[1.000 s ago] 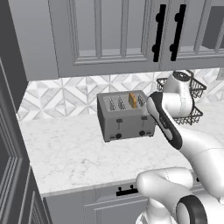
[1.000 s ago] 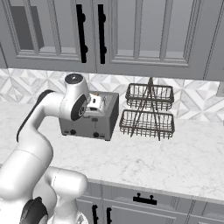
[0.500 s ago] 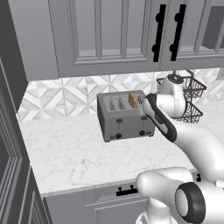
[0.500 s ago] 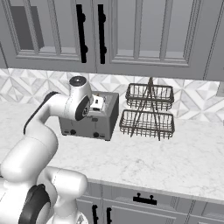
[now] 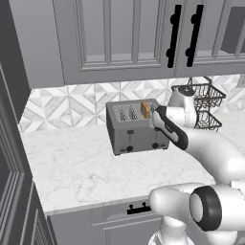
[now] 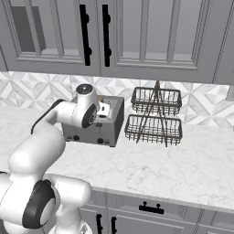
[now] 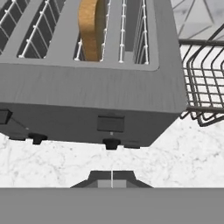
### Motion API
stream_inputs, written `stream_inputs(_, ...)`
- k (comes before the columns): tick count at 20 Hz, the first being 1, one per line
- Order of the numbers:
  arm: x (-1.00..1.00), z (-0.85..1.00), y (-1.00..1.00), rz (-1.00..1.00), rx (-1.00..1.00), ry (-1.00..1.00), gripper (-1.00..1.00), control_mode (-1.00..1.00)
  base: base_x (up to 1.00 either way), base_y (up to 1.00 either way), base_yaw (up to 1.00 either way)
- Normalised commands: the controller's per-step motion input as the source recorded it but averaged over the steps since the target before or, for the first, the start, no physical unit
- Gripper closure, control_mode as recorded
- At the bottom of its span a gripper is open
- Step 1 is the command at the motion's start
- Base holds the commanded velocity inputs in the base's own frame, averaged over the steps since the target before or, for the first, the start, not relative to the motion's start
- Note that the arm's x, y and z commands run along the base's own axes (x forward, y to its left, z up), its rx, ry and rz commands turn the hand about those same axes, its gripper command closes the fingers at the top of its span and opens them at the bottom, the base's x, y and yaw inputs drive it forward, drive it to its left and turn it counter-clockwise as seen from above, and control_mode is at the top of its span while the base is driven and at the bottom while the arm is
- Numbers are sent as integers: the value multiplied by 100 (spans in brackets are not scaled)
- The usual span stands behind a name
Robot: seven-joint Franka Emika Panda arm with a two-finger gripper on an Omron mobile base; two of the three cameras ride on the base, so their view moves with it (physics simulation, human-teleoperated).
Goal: Start the toaster. Once the lever pops up, take the bread to the plate on the dining counter.
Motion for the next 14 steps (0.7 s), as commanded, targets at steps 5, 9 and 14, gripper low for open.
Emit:
stream_inputs(5,27,-12,0,0,0,0,100,-100,0,0,0)
stream_inputs(9,25,-19,0,0,0,0,100,-100,0,0,0)
stream_inputs(14,22,-20,0,0,0,0,100,-100,0,0,0)
